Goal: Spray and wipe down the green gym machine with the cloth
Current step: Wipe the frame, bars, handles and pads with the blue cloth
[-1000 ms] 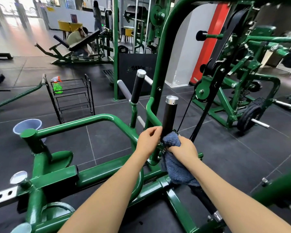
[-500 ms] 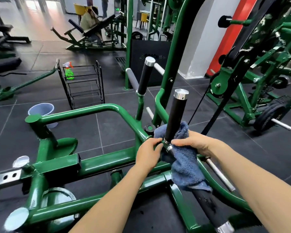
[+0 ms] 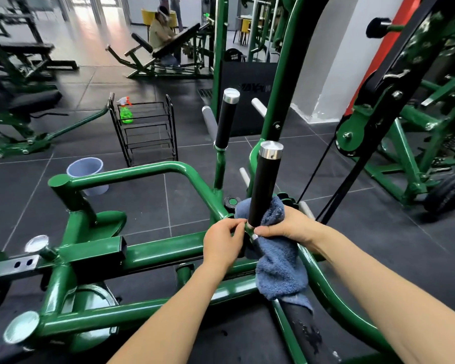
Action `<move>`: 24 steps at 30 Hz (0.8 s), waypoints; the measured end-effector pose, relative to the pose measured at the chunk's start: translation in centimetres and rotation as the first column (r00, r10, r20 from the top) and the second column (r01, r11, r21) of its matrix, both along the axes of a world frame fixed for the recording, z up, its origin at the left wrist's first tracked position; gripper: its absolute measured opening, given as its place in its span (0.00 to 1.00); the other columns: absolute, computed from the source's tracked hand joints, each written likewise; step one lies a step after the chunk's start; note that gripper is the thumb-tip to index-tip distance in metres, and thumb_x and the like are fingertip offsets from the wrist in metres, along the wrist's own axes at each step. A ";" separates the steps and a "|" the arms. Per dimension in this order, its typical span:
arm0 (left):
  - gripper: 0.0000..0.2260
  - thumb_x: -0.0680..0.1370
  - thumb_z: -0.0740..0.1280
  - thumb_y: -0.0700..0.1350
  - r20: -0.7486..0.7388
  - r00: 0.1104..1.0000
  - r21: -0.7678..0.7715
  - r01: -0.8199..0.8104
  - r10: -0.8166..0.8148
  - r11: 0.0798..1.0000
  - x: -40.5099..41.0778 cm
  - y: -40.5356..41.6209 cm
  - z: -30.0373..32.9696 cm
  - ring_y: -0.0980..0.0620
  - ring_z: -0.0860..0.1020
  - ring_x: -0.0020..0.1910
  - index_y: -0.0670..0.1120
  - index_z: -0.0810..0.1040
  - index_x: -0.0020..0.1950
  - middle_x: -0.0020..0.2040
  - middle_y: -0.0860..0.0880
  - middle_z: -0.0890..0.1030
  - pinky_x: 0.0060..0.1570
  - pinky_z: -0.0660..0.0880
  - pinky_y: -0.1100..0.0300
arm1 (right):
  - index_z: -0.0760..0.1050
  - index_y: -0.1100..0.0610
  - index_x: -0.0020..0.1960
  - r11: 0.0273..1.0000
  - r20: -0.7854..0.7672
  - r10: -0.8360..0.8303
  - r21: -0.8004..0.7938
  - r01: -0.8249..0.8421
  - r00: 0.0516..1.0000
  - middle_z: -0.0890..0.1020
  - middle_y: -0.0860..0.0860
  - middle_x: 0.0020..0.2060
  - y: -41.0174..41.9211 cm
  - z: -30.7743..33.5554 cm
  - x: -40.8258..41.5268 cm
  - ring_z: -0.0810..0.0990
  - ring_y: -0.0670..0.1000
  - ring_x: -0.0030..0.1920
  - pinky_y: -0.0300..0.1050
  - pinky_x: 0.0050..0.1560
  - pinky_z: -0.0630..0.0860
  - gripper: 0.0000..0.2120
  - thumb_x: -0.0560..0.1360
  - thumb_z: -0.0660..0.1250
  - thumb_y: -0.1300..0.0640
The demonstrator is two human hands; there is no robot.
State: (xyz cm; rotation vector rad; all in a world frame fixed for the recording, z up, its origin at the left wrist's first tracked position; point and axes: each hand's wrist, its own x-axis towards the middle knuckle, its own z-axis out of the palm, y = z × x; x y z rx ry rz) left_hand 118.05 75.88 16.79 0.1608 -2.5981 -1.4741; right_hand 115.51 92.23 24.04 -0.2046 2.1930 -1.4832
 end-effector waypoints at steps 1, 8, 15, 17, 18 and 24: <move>0.08 0.79 0.65 0.47 0.009 1.000 0.001 0.001 -0.001 1.000 0.0 0.0 0.0 0.52 0.79 0.48 0.51 0.85 0.48 0.46 0.53 0.84 0.47 0.74 0.57 | 0.79 0.56 0.52 1.000 0.046 0.022 -0.008 -0.022 0.999 0.85 0.48 0.45 0.0 0.0 -0.3 0.83 0.45 0.47 0.37 0.49 0.76 0.14 0.69 0.74 0.67; 0.09 0.80 0.64 0.47 0.009 1.000 -0.008 -0.015 0.015 1.000 0.4 0.2 0.4 0.52 0.79 0.48 0.49 0.84 0.50 0.47 0.52 0.84 0.46 0.74 0.58 | 0.79 0.54 0.51 0.989 -0.070 -0.149 -0.001 0.149 0.986 0.85 0.49 0.46 -0.6 -0.9 1.0 0.83 0.47 0.48 0.39 0.50 0.77 0.15 0.67 0.77 0.62; 0.13 0.81 0.61 0.45 0.072 0.995 -0.022 0.070 -0.068 0.997 0.7 0.3 0.2 0.52 0.78 0.57 0.51 0.81 0.61 0.58 0.53 0.82 0.52 0.74 0.60 | 0.77 0.51 0.48 0.783 -0.487 -0.259 0.400 0.476 0.834 0.82 0.46 0.44 -2.3 -1.4 3.4 0.80 0.49 0.47 0.46 0.49 0.75 0.17 0.67 0.74 0.41; 0.17 0.80 0.59 0.42 0.109 0.983 -0.022 0.149 -0.145 0.989 0.9 0.0 0.1 0.52 0.77 0.60 0.53 0.78 0.65 0.63 0.54 0.79 0.57 0.74 0.58 | 0.76 0.52 0.49 0.628 -0.572 -0.100 0.599 0.498 0.814 0.82 0.47 0.44 -2.8 -0.8 3.5 0.80 0.52 0.49 0.48 0.54 0.73 0.21 0.68 0.69 0.35; 0.20 0.79 0.57 0.40 0.133 0.975 -0.018 0.181 -0.177 0.983 1.0 -0.1 0.3 0.51 0.77 0.59 0.55 0.76 0.68 0.64 0.54 0.78 0.56 0.75 0.58 | 0.76 0.52 0.49 0.560 -0.581 -0.037 0.662 0.498 0.813 0.82 0.48 0.45 -3.0 -0.5 3.5 0.79 0.53 0.51 0.49 0.55 0.73 0.22 0.69 0.66 0.34; 0.18 0.80 0.59 0.41 0.140 0.957 0.090 0.242 -0.253 0.966 2.7 -1.1 2.1 0.58 0.76 0.36 0.51 0.75 0.68 0.52 0.51 0.80 0.34 0.70 0.65 | 0.68 0.52 0.38 0.375 -0.583 0.199 0.788 0.489 0.788 0.81 0.49 0.40 -4.7 2.2 6.2 0.79 0.55 0.48 0.45 0.44 0.63 0.10 0.73 0.62 0.47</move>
